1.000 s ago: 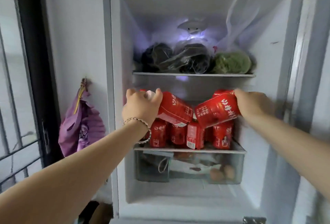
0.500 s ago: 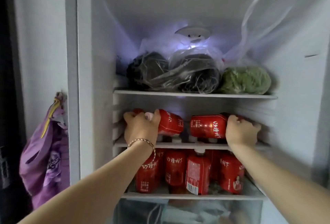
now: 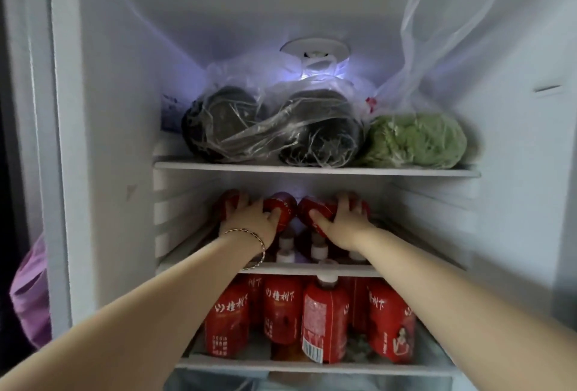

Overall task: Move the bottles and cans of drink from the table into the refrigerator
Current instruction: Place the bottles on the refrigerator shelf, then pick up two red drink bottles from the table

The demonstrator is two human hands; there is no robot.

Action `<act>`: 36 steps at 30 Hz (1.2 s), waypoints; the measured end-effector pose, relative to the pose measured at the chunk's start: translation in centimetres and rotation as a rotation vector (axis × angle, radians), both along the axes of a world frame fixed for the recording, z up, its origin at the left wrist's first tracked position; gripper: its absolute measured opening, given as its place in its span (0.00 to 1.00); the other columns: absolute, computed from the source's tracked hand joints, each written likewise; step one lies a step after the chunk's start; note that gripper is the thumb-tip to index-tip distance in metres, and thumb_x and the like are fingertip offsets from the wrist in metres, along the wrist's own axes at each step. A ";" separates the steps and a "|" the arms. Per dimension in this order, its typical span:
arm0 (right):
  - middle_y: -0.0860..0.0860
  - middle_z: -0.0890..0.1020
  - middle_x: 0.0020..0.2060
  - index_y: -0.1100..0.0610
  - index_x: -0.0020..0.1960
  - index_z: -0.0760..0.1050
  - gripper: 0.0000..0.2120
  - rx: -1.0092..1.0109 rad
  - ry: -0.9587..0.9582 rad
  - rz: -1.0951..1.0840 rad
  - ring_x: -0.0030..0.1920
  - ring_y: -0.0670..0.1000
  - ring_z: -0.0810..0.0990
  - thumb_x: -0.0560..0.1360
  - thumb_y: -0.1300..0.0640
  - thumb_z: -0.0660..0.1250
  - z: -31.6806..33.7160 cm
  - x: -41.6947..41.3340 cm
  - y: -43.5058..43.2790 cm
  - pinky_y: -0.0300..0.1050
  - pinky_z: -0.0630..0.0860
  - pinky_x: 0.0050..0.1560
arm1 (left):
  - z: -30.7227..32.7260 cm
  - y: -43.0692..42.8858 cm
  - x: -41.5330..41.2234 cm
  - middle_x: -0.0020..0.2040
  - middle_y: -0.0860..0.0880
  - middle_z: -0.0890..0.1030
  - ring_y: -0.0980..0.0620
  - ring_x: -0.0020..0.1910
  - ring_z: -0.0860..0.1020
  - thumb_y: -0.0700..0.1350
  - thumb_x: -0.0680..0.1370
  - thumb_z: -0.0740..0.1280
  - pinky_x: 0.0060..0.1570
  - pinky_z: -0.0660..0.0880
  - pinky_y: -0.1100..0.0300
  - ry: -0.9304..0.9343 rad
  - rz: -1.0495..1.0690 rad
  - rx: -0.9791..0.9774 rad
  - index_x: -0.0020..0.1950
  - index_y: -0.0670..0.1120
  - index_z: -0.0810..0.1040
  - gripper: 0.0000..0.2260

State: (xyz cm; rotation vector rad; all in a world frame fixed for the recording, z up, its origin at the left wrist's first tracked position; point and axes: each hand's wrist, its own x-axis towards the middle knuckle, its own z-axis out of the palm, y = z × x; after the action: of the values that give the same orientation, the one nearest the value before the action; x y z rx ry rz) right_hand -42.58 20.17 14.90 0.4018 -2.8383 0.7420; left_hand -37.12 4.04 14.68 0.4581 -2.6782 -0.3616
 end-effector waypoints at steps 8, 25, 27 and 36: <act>0.59 0.66 0.68 0.58 0.75 0.56 0.34 0.055 0.149 -0.072 0.68 0.61 0.63 0.75 0.49 0.65 -2.5 9.4 2.9 0.52 0.65 0.65 | -1.4 3.7 9.6 0.47 0.44 0.77 0.44 0.46 0.77 0.45 0.78 0.58 0.43 0.72 0.58 0.121 -0.273 -0.070 0.47 0.44 0.75 0.08; 0.60 0.82 0.47 0.62 0.53 0.81 0.13 0.066 -0.385 -0.655 0.50 0.58 0.81 0.75 0.58 0.62 -17.0 46.9 26.4 0.44 0.76 0.43 | -16.2 31.1 32.2 0.49 0.41 0.82 0.43 0.44 0.80 0.42 0.76 0.60 0.45 0.76 0.57 -0.537 -1.181 -0.182 0.46 0.40 0.79 0.09; 0.58 0.80 0.39 0.62 0.51 0.80 0.10 0.036 -0.455 -0.708 0.43 0.55 0.79 0.76 0.60 0.62 -18.1 52.2 30.0 0.44 0.74 0.37 | -17.3 36.0 36.5 0.54 0.40 0.81 0.42 0.51 0.80 0.43 0.78 0.59 0.49 0.77 0.55 -0.576 -1.297 -0.225 0.54 0.37 0.78 0.13; 0.59 0.82 0.51 0.65 0.51 0.77 0.11 -0.215 -0.598 -1.314 0.46 0.57 0.82 0.77 0.57 0.62 -22.2 84.9 48.4 0.44 0.76 0.39 | -19.9 58.9 64.9 0.61 0.41 0.77 0.43 0.59 0.75 0.46 0.81 0.57 0.57 0.71 0.56 -0.575 -1.787 -0.411 0.61 0.38 0.74 0.16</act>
State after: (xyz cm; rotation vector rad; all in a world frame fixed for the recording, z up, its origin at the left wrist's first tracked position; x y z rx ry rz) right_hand 42.37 68.53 -7.35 -1.7604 -2.5401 0.8410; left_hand 27.83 62.97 -5.22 -2.2958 -2.6744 -0.0628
